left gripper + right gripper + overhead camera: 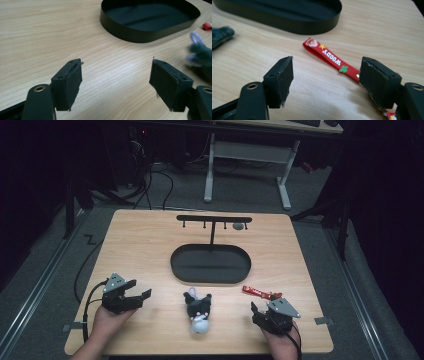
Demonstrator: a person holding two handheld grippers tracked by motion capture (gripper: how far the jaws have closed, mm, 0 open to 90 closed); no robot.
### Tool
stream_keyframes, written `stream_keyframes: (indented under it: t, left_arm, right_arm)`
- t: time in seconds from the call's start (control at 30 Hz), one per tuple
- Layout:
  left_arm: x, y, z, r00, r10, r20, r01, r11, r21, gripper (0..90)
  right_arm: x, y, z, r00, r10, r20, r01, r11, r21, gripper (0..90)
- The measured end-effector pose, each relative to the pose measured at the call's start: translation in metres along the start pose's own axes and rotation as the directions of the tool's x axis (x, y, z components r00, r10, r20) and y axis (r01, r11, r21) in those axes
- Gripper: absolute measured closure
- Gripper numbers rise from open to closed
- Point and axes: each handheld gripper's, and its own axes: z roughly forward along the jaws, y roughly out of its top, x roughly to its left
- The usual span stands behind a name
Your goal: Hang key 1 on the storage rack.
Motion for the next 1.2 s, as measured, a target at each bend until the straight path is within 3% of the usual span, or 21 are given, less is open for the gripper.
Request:
stream_keyframes:
  t: [0.1,0.5,0.77,0.93,1.07,1.2]
  left_arm:
    - [0.000,0.001,0.002,0.9999,-0.010,0.000,0.010,0.9999,-0.008,27.7]
    - [-0.006,-0.001,0.008,0.9996,0.026,-0.005,-0.026,0.9995,0.020,28.2]
    - [-0.006,-0.002,0.006,0.9989,0.042,-0.020,-0.041,0.9990,0.020,28.2]
    - [-0.010,-0.002,0.002,0.9959,0.081,-0.040,-0.081,0.9966,0.017,28.2]
    - [-0.018,-0.003,-0.011,0.9944,0.105,0.008,-0.105,0.9942,-0.020,25.0]
    - [-0.022,-0.013,-0.017,0.9831,0.181,-0.026,-0.180,0.9834,0.020,24.8]
  right_arm:
    - [0.000,-0.002,0.001,0.9999,-0.008,-0.011,0.008,1.000,0.005,27.7]
    - [-0.001,-0.006,0.001,0.9990,-0.018,-0.040,0.019,1.000,0.004,27.7]
    - [-0.003,-0.004,0.002,0.9985,0.003,-0.055,-0.004,1.000,-0.006,27.7]
    - [-0.003,-0.003,0.001,0.9980,0.008,-0.062,-0.009,1.000,-0.009,27.5]
    - [-0.004,-0.003,0.001,0.9979,0.005,-0.064,-0.006,1.000,-0.012,26.8]
    - [-0.005,-0.002,0.000,0.9976,0.007,-0.068,-0.008,1.000,-0.004,26.5]
